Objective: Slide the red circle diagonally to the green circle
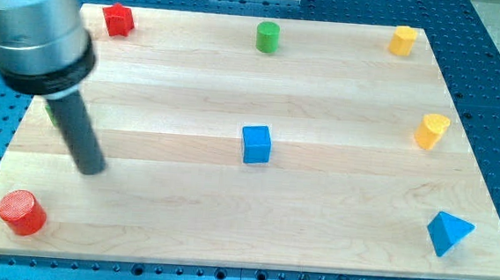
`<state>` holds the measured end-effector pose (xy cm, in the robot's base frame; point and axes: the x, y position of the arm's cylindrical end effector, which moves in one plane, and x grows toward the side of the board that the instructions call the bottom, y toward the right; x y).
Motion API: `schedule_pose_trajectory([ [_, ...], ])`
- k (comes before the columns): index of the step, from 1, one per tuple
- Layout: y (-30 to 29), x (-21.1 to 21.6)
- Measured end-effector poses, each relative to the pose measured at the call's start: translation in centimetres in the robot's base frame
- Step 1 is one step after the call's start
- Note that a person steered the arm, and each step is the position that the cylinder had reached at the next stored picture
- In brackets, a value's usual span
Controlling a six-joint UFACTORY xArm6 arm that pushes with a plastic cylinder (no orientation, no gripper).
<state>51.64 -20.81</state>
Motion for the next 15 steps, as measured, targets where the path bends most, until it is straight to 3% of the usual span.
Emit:
schedule_pose_trajectory([
  [2, -9.6, 0.0],
  [3, -9.7, 0.1],
  [5, -9.6, 9.9],
  [6, -8.8, 10.2],
  [8, -0.8, 8.1],
  [10, -1.3, 7.9],
  [14, 6.1, -0.6],
  [15, 3.1, -0.9],
])
